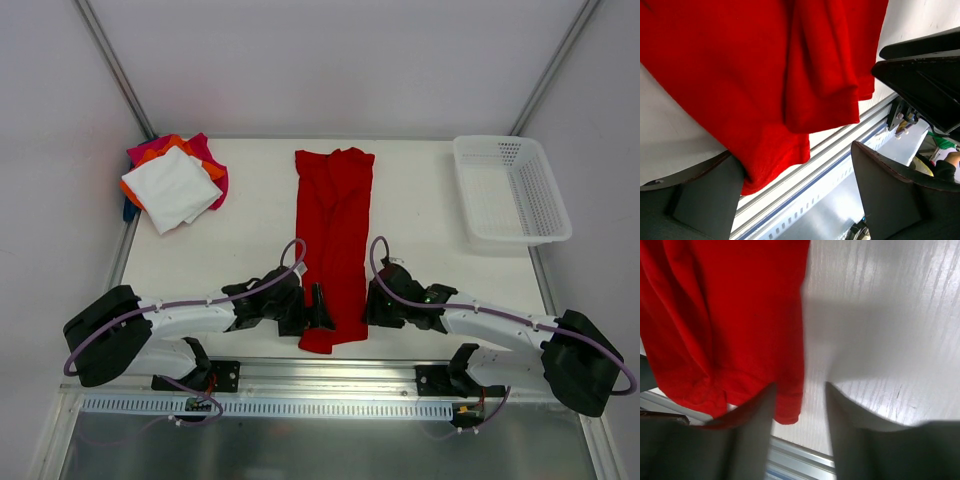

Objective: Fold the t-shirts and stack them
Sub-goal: Fold the tshirt

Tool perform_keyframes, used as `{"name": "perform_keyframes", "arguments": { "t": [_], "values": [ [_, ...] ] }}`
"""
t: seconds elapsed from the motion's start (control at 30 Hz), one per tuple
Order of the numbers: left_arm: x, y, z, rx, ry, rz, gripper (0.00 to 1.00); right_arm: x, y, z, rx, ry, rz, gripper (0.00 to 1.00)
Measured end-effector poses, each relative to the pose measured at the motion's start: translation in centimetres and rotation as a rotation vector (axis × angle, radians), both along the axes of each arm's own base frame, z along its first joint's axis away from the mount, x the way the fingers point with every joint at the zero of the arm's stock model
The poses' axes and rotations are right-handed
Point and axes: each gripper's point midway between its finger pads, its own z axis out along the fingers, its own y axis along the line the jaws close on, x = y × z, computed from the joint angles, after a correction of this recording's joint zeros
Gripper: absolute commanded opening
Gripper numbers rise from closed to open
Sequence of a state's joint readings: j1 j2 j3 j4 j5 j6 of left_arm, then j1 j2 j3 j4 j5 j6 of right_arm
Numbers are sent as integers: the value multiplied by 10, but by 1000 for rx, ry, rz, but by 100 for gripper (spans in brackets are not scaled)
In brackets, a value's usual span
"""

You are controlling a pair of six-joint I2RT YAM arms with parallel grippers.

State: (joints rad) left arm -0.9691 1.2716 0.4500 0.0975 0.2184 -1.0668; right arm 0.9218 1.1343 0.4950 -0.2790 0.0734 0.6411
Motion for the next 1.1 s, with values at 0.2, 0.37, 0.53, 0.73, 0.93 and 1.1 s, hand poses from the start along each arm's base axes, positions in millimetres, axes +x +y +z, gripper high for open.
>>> {"name": "perform_keyframes", "arguments": {
  "t": [0.2, 0.37, 0.53, 0.73, 0.93, 1.1],
  "values": [
    [0, 4, -4, 9, 14, 33, 63, -2, 2, -1, 7, 10, -1, 1],
    [-4, 11, -11, 27, 23, 47, 50, -3, 2, -3, 1, 17, -4, 1],
    [-5, 15, -15, 46, 27, 62, 23, -2, 2, -5, -3, 21, -4, 1],
    [-6, 23, -23, 83, 33, 69, 0, -2, 3, -7, -4, 24, -2, 1],
    [-6, 23, -23, 84, 29, 68, 0, -2, 4, -3, 6, 16, -2, 1],
    [-8, 31, -21, 111, 15, 61, 0, -2, 3, 15, 54, -23, -1, 1]
  ]
}}
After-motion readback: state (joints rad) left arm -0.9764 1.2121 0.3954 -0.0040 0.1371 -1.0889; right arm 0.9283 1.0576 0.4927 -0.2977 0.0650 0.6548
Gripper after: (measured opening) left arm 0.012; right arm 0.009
